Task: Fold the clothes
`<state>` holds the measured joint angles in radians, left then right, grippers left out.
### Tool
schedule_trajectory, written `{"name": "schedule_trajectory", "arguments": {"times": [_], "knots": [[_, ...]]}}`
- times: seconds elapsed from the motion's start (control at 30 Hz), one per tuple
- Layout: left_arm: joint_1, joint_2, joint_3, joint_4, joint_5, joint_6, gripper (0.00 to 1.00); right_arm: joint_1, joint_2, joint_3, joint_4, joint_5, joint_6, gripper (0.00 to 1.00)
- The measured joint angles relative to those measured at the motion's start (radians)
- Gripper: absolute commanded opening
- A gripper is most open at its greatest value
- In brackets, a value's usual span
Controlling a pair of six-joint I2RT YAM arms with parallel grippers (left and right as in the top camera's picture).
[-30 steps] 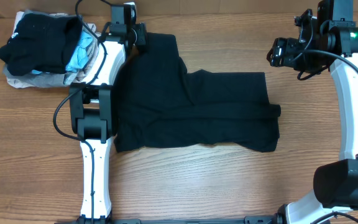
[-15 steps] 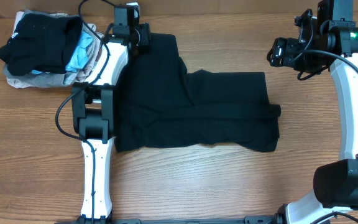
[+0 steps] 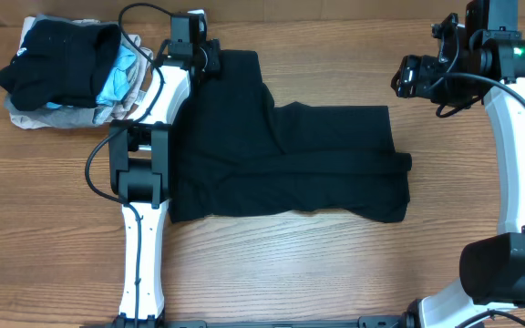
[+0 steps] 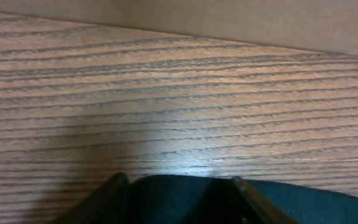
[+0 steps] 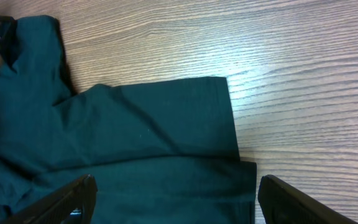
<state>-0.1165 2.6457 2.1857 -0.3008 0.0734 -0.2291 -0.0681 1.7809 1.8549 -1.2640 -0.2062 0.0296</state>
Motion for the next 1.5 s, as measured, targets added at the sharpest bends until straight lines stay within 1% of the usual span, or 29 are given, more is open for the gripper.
{"name": "schedule_trajectory", "arguments": {"times": [0.07,0.2,0.47,0.63,0.77,0.97,1.13,1.3,1.37,1.5], "knots": [[0.001,0.002,0.003,-0.01,-0.005,-0.003,0.04,0.0,0.0,0.0,0.0,0.0,0.0,0.88],[0.002,0.004,0.01,-0.036,-0.01,0.006,0.04,0.0,0.0,0.0,0.0,0.001,0.0,0.88],[0.008,-0.003,0.083,-0.238,-0.008,0.049,0.04,0.0,0.003,0.0,0.028,0.0,0.0,0.87],[0.01,-0.039,0.087,-0.319,-0.008,0.053,0.04,0.0,0.027,0.0,0.049,0.0,0.0,0.87],[0.01,-0.117,0.087,-0.356,-0.009,0.053,0.04,0.0,0.052,0.0,0.068,0.0,0.001,0.87],[0.005,-0.291,0.103,-0.412,-0.005,0.053,0.04,0.0,0.109,0.0,0.102,0.014,0.0,0.87],[-0.015,-0.363,0.114,-0.454,-0.005,0.057,0.04,0.0,0.196,0.0,0.156,0.024,0.0,0.87],[-0.045,-0.364,0.115,-0.507,-0.005,0.079,0.04,0.0,0.312,0.0,0.178,0.028,0.0,0.83],[-0.055,-0.364,0.115,-0.52,-0.005,0.083,0.04,0.0,0.347,0.0,0.18,0.029,-0.001,0.75],[-0.064,-0.364,0.115,-0.56,-0.005,0.09,0.04,0.0,0.397,0.0,0.192,0.031,-0.001,0.72]]}}
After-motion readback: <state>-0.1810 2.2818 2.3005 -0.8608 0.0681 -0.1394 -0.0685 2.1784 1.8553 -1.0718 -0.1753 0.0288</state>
